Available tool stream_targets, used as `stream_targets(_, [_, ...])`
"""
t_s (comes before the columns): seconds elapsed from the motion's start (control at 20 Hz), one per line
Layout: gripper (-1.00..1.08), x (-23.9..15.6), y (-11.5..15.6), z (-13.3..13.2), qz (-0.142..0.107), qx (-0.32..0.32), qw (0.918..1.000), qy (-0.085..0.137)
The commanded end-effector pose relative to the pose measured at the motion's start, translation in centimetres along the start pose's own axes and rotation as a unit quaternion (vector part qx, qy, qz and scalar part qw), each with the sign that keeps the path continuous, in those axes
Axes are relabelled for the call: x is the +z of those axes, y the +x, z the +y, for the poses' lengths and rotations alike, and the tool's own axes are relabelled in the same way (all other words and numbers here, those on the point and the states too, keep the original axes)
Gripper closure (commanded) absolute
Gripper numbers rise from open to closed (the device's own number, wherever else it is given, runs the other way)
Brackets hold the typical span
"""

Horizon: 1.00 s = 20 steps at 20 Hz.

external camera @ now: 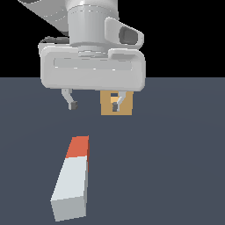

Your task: Insert the peg into the horizontal hole in a box.

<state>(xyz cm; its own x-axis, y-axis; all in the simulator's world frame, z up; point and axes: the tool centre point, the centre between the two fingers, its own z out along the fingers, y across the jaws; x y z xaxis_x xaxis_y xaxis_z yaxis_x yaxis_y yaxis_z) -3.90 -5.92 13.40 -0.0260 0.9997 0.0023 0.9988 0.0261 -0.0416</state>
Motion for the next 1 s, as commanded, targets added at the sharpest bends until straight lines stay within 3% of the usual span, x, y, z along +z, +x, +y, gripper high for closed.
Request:
stream_targets(0.0, [-0.92,1.0,-1.6,-0.7,-0.001,-0.010,0.9999,-0.003])
stream_targets(0.5, [-0.92,5.0,-7.9,-2.5,-0.003,-0.051,0.9986,-0.016])
stream_targets(0.95, [-0.92,6.4,-10.2,-2.8,-0.003,-0.065,0.9977,-0.021])
